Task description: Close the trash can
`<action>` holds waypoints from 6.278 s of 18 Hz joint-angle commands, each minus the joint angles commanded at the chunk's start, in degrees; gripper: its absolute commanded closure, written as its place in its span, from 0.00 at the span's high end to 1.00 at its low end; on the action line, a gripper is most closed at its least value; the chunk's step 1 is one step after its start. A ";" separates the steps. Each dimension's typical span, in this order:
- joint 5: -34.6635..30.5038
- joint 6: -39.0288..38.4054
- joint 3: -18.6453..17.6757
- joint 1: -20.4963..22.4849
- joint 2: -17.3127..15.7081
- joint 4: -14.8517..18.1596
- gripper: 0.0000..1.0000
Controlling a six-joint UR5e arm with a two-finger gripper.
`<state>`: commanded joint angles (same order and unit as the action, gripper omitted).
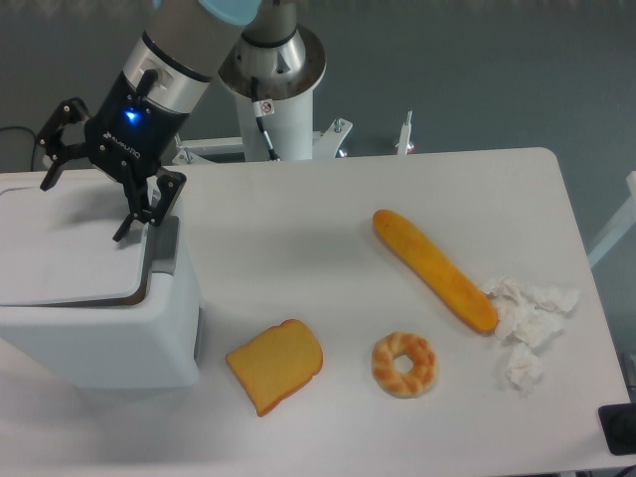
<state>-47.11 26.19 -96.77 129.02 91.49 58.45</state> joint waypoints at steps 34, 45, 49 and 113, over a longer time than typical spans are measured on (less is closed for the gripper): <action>0.00 -0.53 -0.53 0.26 0.62 0.09 1.00; 0.00 -0.53 -0.62 0.26 1.14 0.09 1.00; 0.00 -0.44 -0.53 0.26 1.32 0.00 1.00; -17.39 26.98 3.43 23.90 -1.40 0.09 1.00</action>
<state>-64.49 53.17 -93.34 152.92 90.09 58.54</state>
